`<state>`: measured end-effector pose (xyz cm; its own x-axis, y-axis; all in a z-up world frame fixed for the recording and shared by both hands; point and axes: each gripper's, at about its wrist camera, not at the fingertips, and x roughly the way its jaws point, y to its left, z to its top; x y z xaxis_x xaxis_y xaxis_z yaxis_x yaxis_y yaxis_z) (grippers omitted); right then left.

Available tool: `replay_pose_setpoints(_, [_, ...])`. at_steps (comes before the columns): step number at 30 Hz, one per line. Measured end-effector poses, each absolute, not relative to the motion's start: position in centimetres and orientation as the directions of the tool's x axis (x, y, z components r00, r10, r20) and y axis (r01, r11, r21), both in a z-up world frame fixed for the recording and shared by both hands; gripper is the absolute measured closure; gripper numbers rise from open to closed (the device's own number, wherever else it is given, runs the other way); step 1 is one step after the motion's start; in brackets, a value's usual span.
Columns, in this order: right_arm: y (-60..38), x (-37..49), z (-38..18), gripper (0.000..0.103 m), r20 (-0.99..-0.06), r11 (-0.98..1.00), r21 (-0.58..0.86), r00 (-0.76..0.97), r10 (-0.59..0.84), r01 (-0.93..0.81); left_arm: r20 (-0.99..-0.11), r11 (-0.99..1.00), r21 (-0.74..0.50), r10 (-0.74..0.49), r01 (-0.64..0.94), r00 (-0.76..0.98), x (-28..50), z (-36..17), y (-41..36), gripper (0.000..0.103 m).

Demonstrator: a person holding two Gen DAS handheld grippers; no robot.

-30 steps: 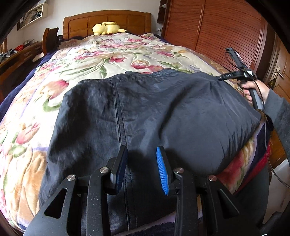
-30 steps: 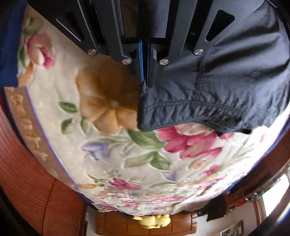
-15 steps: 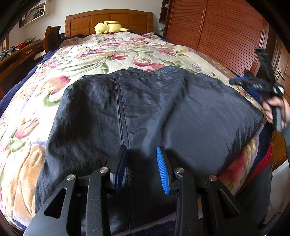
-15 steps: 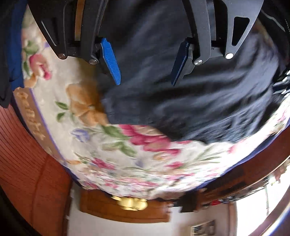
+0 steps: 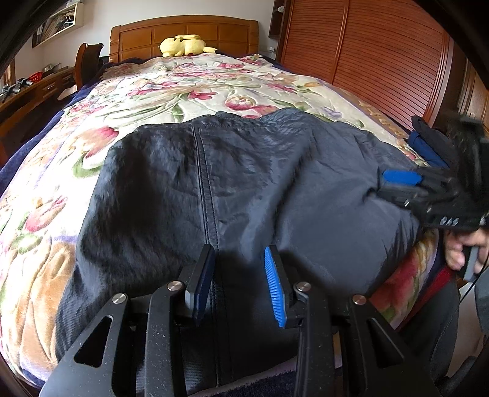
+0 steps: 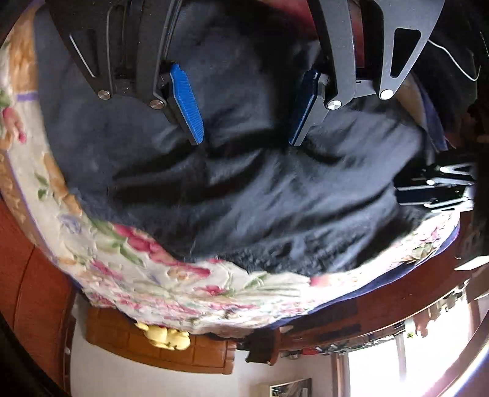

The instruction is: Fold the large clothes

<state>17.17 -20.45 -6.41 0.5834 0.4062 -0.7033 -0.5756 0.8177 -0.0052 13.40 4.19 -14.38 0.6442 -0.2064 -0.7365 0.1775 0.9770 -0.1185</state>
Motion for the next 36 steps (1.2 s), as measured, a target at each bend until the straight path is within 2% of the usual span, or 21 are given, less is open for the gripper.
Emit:
replay_pose_setpoints(2, [-20.1, 17.1, -8.1, 0.044, -0.721, 0.813, -0.006, 0.566, 0.4, -0.582, -0.737, 0.977, -0.116, -0.205, 0.178, 0.644, 13.5, -14.4, 4.1, 0.068])
replay_pose_setpoints(4, [-20.2, 16.8, -8.6, 0.044, -0.701, 0.814, -0.017, 0.587, 0.404, -0.581, -0.736, 0.978, -0.11, -0.2, 0.176, 0.647, 13.4, -14.5, 4.1, 0.068])
replay_pose_setpoints(20, [-20.3, 16.1, -9.1, 0.043, -0.682, 0.826, -0.014, 0.61, 0.404, -0.563, -0.737, 0.979, -0.111, -0.197, 0.172, 0.647, 13.3, -14.5, 4.1, 0.068])
replay_pose_setpoints(29, [-20.6, 15.7, -9.6, 0.043, -0.646, 0.826, -0.025, 0.64, 0.416, -0.563, -0.723, 0.994, -0.065, -0.108, 0.089, 0.683, 8.9, -11.9, 7.6, 0.067])
replay_pose_setpoints(36, [-20.7, 15.8, -9.8, 0.042, -0.633, 0.831, -0.014, 0.648, 0.423, -0.556, -0.744, 0.998, -0.056, -0.042, 0.0, 0.666, 6.9, -12.1, 11.2, 0.067])
